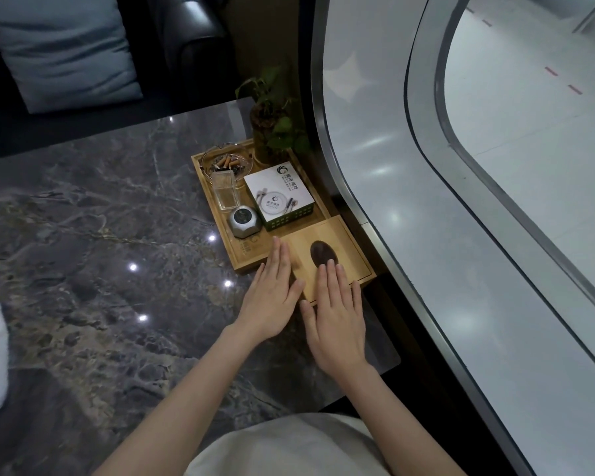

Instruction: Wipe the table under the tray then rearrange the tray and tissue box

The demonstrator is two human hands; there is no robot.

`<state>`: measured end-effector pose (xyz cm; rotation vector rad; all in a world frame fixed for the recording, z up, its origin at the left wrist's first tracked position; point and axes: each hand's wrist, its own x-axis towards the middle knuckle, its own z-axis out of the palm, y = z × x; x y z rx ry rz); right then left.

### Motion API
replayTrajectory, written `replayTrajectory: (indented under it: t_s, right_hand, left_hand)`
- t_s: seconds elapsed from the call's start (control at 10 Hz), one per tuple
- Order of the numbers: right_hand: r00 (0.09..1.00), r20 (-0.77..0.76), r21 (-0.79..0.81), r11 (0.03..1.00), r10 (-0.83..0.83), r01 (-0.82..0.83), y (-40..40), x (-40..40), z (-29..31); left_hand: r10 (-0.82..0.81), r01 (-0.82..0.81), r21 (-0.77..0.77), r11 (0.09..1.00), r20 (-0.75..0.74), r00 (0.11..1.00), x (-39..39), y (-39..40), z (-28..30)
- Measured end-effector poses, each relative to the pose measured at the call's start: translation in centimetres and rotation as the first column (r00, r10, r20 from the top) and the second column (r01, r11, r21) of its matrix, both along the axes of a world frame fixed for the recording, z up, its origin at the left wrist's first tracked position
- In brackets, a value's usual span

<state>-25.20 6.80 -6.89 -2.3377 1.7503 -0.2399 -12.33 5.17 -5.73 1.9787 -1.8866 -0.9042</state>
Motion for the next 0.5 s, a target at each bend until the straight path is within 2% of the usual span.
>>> replayTrajectory:
  t_s: [0.1,0.2,0.3,0.4,0.5]
  right_hand:
    - [0.998,0.050,0.023,0.999,0.038,-0.039,-0.3,-0.4,1.0]
    - [0.986,0.165,0.030,0.999,0.008,-0.013,-1.1,-0.7,2.4]
    - [0.951,0.307,0.110,0.994,-0.025,-0.009,-2.3,-0.6,4.1]
    - [0.843,0.532,0.242,0.969,-0.081,-0.059,-4.0,0.3,7.3]
    - [0.719,0.686,0.322,0.933,-0.111,-0.163,-5.2,1.1,11.8]
  left_hand:
    - [0.003,-0.003,0.022,1.000,-0.006,1.000,0.3,0.0,0.1]
    - [0.038,-0.036,0.024,0.999,-0.083,0.996,0.9,-0.3,0.7]
    - [0.126,-0.126,0.011,0.992,-0.208,0.970,1.2,-0.6,2.3]
    - [0.250,-0.267,0.002,0.964,-0.357,0.900,1.7,-0.9,4.9]
    - [0.331,-0.361,-0.011,0.932,-0.376,0.866,3.2,-1.4,7.6]
